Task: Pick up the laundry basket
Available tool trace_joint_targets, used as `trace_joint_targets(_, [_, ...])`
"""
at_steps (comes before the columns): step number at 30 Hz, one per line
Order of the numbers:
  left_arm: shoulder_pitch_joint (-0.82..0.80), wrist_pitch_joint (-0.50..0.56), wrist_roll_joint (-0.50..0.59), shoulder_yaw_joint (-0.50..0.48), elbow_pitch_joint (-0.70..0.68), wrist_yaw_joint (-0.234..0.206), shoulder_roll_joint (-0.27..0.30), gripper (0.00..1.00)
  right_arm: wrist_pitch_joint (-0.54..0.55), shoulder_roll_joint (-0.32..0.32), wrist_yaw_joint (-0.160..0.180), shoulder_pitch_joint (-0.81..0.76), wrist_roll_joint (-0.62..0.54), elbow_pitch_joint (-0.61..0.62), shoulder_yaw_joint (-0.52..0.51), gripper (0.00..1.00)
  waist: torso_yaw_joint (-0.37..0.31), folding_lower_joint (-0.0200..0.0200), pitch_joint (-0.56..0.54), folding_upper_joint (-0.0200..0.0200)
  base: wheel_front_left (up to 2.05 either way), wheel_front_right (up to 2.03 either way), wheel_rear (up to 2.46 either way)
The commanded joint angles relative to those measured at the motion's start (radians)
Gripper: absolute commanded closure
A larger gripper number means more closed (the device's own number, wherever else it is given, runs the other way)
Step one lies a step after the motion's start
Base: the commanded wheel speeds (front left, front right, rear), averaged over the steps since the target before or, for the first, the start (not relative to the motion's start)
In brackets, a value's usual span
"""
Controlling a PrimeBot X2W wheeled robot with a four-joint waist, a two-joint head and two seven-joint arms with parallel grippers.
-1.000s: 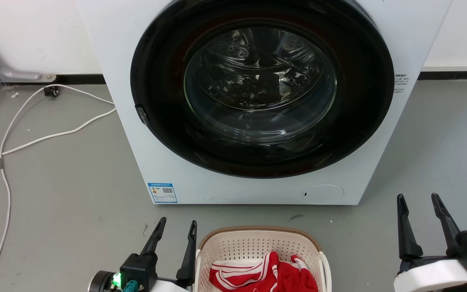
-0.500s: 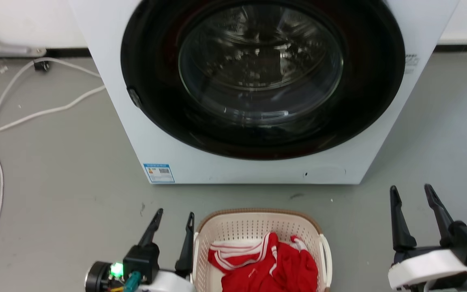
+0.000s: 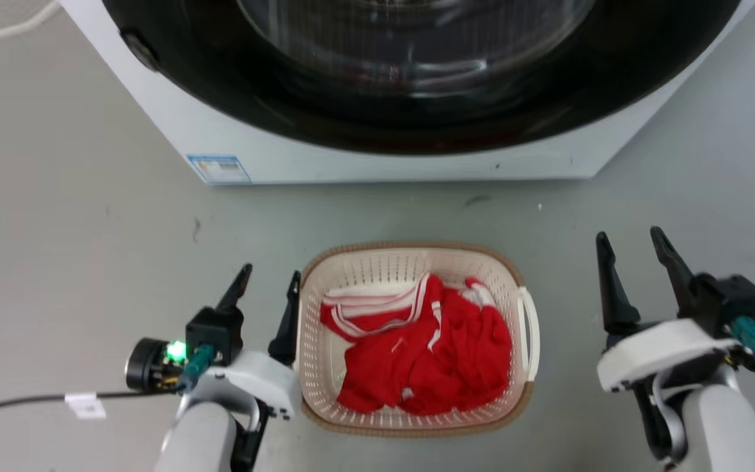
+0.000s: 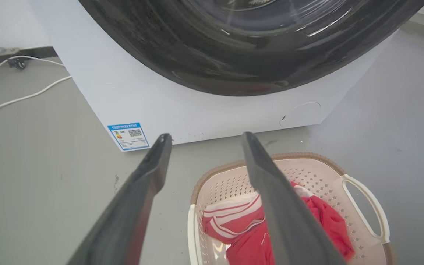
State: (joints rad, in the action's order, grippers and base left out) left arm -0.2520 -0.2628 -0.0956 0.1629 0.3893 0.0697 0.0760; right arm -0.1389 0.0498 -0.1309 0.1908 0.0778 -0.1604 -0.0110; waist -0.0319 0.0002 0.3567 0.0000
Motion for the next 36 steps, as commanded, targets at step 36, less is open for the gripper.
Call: trace_joint_targets(36, [-0.636,0.158,-0.143,0.237,0.769,0.060,0.072,0.00,0.200,0.001,0.001,0.664,0.156,-0.950,0.204,0.00,-0.006,-0.0002,0.502,0.0000,0.00,0.00,0.00])
